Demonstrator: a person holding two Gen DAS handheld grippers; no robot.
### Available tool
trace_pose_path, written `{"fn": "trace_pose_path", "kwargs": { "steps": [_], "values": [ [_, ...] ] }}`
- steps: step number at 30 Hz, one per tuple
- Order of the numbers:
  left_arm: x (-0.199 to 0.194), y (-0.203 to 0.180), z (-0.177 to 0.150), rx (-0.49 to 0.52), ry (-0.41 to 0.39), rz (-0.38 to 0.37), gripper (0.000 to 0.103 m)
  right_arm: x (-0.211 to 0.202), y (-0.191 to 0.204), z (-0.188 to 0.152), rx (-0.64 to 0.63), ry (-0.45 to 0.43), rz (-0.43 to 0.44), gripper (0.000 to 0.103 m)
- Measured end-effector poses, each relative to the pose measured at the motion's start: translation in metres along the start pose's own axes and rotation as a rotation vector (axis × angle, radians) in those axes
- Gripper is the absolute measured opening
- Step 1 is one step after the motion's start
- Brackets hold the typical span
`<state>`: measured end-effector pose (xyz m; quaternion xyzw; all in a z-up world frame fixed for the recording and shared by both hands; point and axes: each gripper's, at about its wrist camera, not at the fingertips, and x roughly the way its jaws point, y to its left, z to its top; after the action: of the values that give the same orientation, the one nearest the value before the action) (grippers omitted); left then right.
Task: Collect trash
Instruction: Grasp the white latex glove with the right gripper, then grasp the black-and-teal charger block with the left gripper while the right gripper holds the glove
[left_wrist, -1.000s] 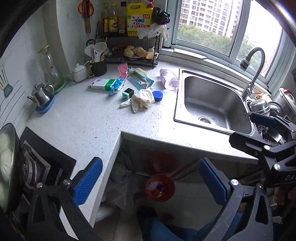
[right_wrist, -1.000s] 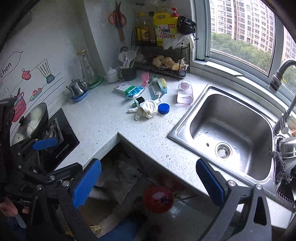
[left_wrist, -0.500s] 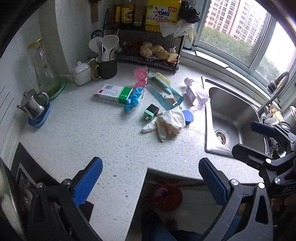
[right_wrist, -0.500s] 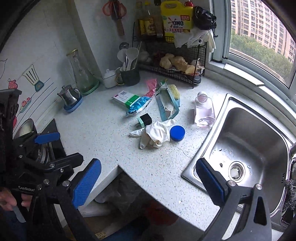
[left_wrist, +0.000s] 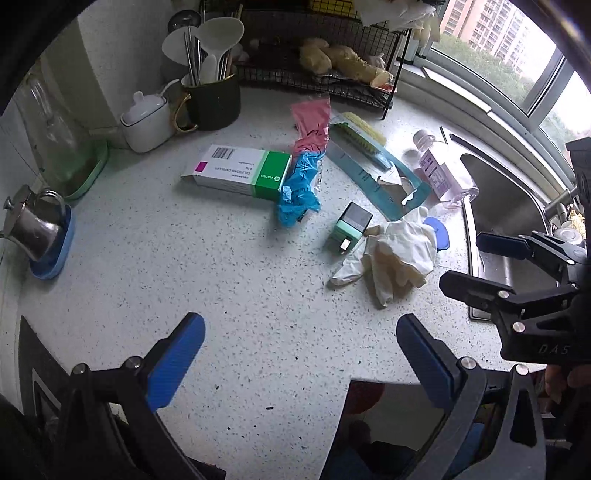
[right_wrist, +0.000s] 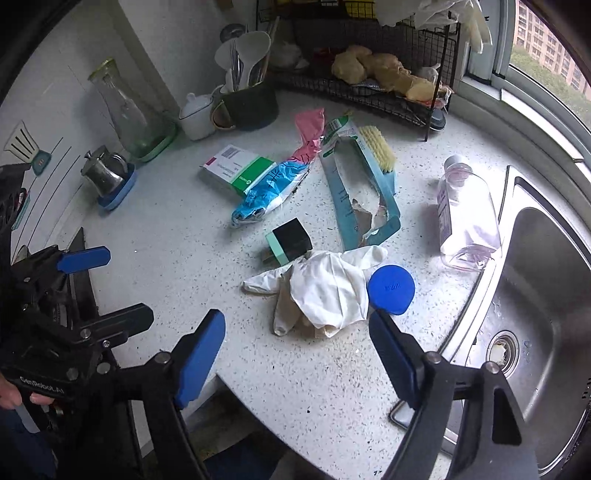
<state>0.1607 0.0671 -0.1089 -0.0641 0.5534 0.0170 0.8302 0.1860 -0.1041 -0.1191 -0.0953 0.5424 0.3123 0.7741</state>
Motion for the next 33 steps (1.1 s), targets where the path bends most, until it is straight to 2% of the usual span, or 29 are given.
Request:
{"fn": "trace_pose_path", "kwargs": {
  "steps": [8,13,16,20,22,26,28,32,33],
  "values": [
    [0.028,0.015,0.01,-0.003,0.042,-0.033,0.103,0.045,-0.004,0.015,-0.064,0.103,-0.042,0.073],
    [0.04,0.017,0.01,0.017,0.058,-0.031,0.103,0.068,0.005,0.017,-0.165,0.154,-0.069,0.063],
    [0.045,0.02,0.009,0.015,0.069,-0.036,0.103,0.078,0.006,0.015,-0.176,0.182,-0.072,0.053],
    [0.046,0.027,0.006,-0.005,0.081,-0.03,0.103,0.09,0.008,0.013,-0.181,0.217,-0.08,0.045],
    [0.042,0.031,0.003,-0.019,0.071,-0.039,0.103,0.09,0.014,0.011,-0.212,0.208,-0.098,0.038],
    [0.034,0.038,-0.001,-0.045,0.063,-0.059,0.103,0.09,0.021,0.006,-0.246,0.183,-0.105,0.03],
    [0.032,0.039,-0.001,-0.042,0.059,-0.052,0.103,0.089,0.019,0.004,-0.228,0.168,-0.104,0.026],
    [0.028,0.036,0.001,-0.03,0.053,-0.049,0.103,0.086,0.015,0.0,-0.196,0.149,-0.1,0.025],
    [0.027,0.034,0.002,-0.027,0.052,-0.05,0.103,0.085,0.016,-0.001,-0.204,0.145,-0.113,0.019]
  ]
}}
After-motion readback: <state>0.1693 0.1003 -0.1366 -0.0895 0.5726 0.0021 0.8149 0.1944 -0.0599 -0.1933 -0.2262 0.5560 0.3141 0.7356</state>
